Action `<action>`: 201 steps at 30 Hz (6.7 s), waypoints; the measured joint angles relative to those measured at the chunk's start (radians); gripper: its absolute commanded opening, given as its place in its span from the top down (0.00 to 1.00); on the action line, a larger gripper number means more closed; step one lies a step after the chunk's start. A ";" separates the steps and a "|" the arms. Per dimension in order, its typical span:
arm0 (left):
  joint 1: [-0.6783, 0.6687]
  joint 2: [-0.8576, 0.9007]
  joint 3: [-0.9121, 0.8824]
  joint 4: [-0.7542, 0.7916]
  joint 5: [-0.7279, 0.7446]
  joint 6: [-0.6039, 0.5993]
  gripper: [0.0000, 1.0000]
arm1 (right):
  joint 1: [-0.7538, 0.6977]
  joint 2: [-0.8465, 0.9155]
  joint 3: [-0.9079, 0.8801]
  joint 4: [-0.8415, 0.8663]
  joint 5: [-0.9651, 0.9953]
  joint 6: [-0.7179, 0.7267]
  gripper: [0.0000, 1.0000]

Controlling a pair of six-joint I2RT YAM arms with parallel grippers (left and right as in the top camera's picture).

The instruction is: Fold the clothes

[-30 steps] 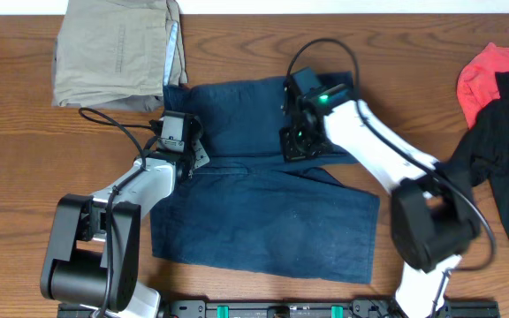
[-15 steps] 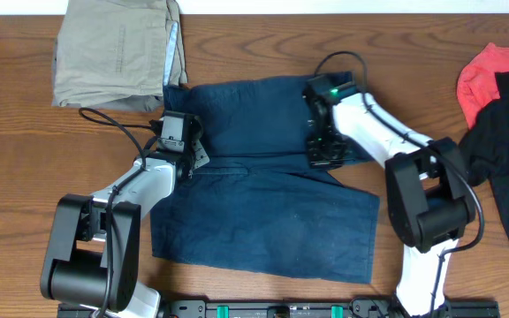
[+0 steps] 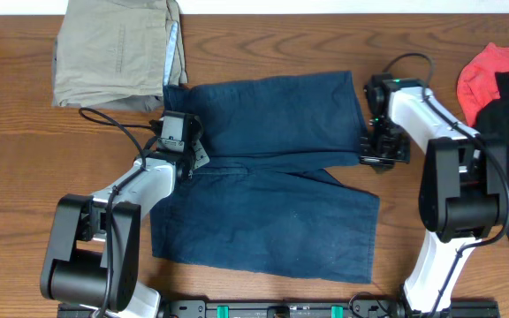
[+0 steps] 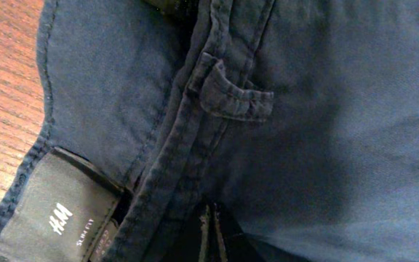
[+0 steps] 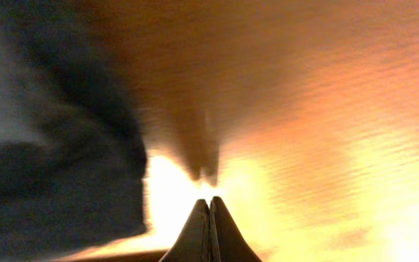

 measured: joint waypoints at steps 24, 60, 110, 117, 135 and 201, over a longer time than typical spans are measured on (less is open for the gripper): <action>0.000 0.000 0.000 0.001 0.000 0.000 0.94 | 0.261 -0.253 0.002 0.291 -0.277 -0.066 0.99; -0.005 -0.041 -0.003 -0.105 0.015 0.000 0.94 | 0.149 0.065 0.028 -0.050 0.100 0.094 0.99; -0.196 0.217 0.008 0.769 0.514 -0.037 0.94 | 0.274 0.051 0.002 0.834 -0.656 -0.018 0.99; -0.196 0.279 0.008 0.769 0.520 -0.051 0.94 | 0.247 0.078 0.001 0.814 -0.661 0.010 0.99; -0.198 0.272 0.063 0.560 0.347 -0.055 0.94 | 0.208 0.051 0.027 0.547 -0.356 -0.011 0.99; -0.083 0.257 0.033 0.640 0.084 0.164 0.94 | 0.120 0.126 0.151 0.693 -0.415 -0.133 0.96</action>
